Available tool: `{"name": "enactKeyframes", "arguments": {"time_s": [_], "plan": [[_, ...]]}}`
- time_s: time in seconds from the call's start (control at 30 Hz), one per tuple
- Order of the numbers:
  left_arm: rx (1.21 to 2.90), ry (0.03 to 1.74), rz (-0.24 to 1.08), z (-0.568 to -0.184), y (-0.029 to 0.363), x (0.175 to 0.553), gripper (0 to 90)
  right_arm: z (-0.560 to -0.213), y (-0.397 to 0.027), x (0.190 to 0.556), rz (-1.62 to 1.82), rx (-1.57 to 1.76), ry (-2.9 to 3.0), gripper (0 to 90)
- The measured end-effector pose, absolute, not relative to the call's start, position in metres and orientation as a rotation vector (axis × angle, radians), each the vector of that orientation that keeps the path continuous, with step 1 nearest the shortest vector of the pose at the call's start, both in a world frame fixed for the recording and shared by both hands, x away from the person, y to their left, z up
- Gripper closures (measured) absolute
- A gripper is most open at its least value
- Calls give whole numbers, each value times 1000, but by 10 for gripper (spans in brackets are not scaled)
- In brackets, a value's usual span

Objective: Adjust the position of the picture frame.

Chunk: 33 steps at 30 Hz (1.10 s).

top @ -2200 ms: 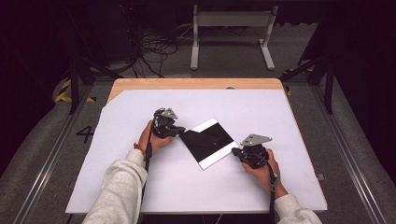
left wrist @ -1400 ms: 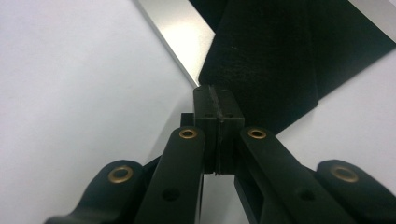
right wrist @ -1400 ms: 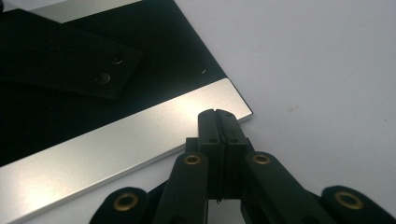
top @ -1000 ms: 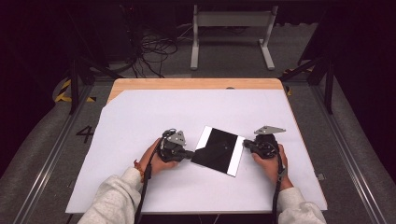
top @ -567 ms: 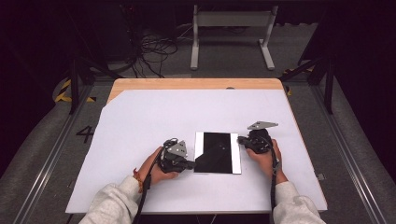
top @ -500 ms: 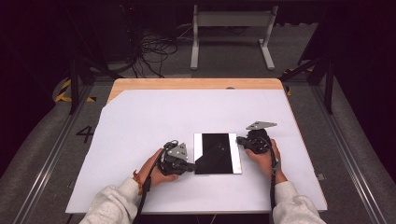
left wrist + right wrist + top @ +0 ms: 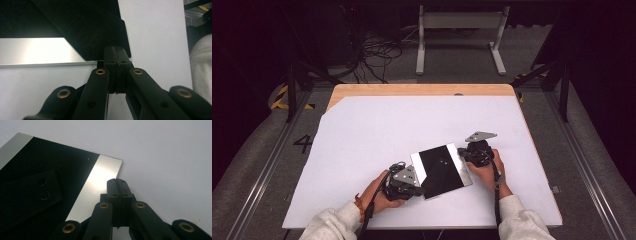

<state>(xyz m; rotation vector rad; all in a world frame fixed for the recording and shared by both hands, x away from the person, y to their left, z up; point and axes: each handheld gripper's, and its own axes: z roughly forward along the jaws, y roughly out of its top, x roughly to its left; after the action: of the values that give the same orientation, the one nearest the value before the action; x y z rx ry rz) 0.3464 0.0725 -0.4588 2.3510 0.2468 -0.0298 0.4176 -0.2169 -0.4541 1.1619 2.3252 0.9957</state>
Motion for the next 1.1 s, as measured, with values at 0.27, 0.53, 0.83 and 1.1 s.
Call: {"name": "enactKeyframes", "arguments": {"time_s": [0.27, 0.53, 0.83, 1.1], "plan": [[2325, 275, 78, -447, 85, 357, 878, -448, -227, 402, 1042, 1123, 2294, 888], [2230, 485, 151, -446, 108, 400, 868, -436, -236, 365, 1095, 1036, 2345, 900], [2217, 590, 234, -452, 102, 428, 823, -445, -239, 326, 1048, 992, 2419, 900], [2193, 647, 211, -458, 96, 444, 799, -453, -246, 309, 1022, 989, 2441, 900]]}}
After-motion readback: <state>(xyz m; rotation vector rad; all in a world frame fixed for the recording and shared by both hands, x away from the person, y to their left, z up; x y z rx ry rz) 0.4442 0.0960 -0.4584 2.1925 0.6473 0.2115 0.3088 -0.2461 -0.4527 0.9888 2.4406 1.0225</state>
